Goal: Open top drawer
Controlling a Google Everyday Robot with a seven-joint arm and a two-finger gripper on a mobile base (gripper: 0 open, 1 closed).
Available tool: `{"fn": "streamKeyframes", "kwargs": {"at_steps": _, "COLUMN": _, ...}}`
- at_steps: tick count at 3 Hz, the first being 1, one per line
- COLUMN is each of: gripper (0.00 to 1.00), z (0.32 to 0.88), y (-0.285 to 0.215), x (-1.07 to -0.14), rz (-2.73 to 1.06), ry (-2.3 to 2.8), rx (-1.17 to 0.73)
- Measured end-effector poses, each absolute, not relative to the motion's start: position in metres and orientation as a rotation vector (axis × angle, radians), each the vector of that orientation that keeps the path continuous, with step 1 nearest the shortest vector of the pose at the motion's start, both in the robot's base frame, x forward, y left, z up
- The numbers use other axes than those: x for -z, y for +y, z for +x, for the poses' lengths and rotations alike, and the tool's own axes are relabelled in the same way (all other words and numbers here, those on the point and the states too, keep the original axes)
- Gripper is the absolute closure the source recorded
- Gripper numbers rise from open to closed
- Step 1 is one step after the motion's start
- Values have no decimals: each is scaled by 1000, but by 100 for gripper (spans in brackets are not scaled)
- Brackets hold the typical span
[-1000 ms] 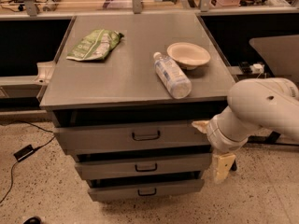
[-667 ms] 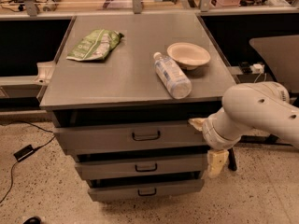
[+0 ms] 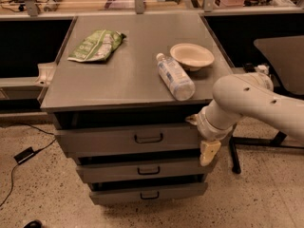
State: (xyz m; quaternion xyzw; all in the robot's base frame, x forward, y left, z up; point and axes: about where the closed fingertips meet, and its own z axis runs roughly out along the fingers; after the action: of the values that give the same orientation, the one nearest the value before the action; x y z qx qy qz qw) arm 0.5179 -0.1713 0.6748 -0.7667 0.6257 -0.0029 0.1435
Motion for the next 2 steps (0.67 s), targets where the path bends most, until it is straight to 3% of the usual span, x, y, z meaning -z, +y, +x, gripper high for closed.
{"fn": "streamKeyframes", "kwargs": {"at_steps": 1, "gripper": 29, "z": 524, "y": -172, "x": -669, "rz": -2206, "ry": 1846, "rx": -41}}
{"fn": "streamKeyframes", "kwargs": {"at_steps": 2, "gripper": 32, "z": 521, "y": -175, "x": -663, "rz": -2198, "ry": 1888, "rx": -100}}
